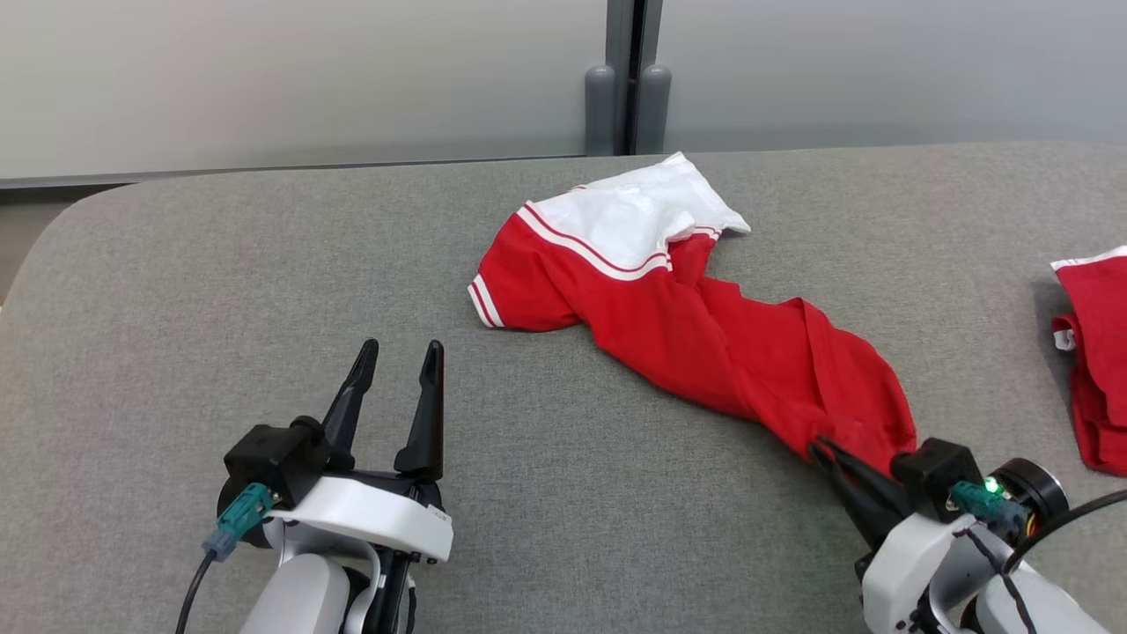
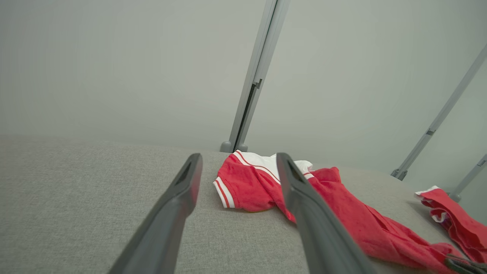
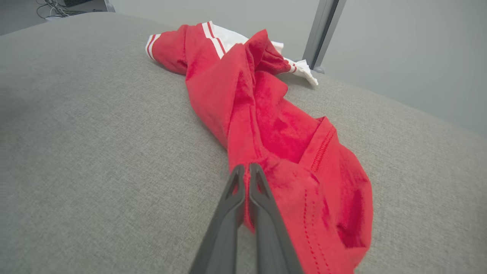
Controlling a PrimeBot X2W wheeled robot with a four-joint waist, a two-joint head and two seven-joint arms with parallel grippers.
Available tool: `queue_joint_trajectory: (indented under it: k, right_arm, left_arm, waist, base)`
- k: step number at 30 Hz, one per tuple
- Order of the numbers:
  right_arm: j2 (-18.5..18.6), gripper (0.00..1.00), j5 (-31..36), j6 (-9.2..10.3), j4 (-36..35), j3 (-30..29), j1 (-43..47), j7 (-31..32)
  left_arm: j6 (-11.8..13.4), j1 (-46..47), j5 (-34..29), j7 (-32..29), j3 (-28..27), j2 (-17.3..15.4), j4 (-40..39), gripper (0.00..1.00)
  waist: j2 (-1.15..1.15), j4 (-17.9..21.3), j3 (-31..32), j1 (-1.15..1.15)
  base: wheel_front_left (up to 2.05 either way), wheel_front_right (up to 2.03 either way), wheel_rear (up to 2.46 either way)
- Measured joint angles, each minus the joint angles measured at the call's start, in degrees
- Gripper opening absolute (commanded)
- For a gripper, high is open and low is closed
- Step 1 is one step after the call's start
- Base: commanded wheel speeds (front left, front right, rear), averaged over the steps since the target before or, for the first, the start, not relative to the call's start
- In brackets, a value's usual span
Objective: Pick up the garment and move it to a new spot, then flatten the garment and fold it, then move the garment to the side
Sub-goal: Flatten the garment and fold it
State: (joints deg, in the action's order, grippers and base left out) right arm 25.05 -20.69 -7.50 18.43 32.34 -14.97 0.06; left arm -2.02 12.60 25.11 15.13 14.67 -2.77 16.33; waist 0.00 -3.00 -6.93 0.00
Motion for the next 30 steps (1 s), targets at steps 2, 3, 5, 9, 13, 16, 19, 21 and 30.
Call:
queue_joint_trajectory:
  k: [2, 3, 5, 9, 13, 16, 19, 21, 30]
  right_arm:
    - [0.81, 0.0, 0.19, 0.0, -1.19, 1.22, 1.17, 0.43]
    - [1.19, 0.0, 0.41, 0.0, -1.57, 1.65, 1.73, 0.47]
    - [2.29, 0.0, 0.86, 0.0, -2.67, 3.71, 3.24, 0.9]
    - [3.63, 0.0, 1.24, -0.01, -2.83, 6.89, 4.81, 1.24]
    - [3.78, 1.0, 0.16, -0.01, -1.49, 7.55, 6.08, 1.49]
    - [3.54, 1.0, -1.05, -0.01, -0.97, 6.48, 6.12, 0.71]
    - [2.93, 1.0, -2.65, -0.01, -1.05, 3.66, 5.76, -0.69]
    - [2.37, 1.0, -3.68, 0.0, -1.59, 1.27, 5.16, -1.67]
    - [-3.85, 1.0, -1.58, 0.0, -2.21, -15.57, 3.32, -8.99]
  left_arm:
    - [0.05, -0.42, 0.14, 0.0, 0.02, -0.01, 0.12, 1.0]
    - [0.05, -0.46, 0.14, 0.0, 0.02, -0.02, 0.19, 1.0]
    - [0.05, -0.55, 0.22, 0.0, 0.08, 0.0, 0.27, 1.0]
    - [0.03, -0.76, 0.33, 0.0, 0.31, 0.0, 0.79, 1.0]
    - [0.0, -0.96, 0.57, 0.0, 0.7, -0.01, 1.13, 1.0]
    - [-0.01, -1.01, 0.57, 0.0, 0.96, -0.01, 1.35, 1.0]
    - [-0.02, -1.41, 0.56, 0.0, 1.02, -0.01, 1.56, 1.0]
    - [-0.12, -1.65, 0.55, -0.01, 1.01, -0.02, 1.77, 1.0]
    - [-0.29, -1.79, 0.13, 0.0, 0.84, -0.02, 1.0, 1.0]
  waist:
    - [0.0, 0.51, 0.43, 0.0]
    - [0.0, 0.72, 0.6, 0.0]
    - [0.0, 1.2, 1.04, 0.0]
    - [0.0, 1.45, 1.39, 0.0]
    - [0.0, 1.35, 1.75, 0.0]
    - [0.0, 1.2, 1.97, 0.0]
    - [0.0, 1.13, 2.24, 0.0]
    - [0.0, 1.07, 2.43, 0.0]
    - [0.0, 0.76, 3.44, 0.0]
  base:
    - [0.0, 0.0, 0.0]
    - [0.0, 0.0, 0.0]
    - [0.0, 0.0, 0.0]
    - [0.0, 0.0, 0.0]
    - [0.0, 0.0, 0.0]
    - [0.0, 0.0, 0.0]
    - [0.0, 0.0, 0.0]
    - [0.0, 0.0, 0.0]
    - [0.0, 0.0, 0.0]
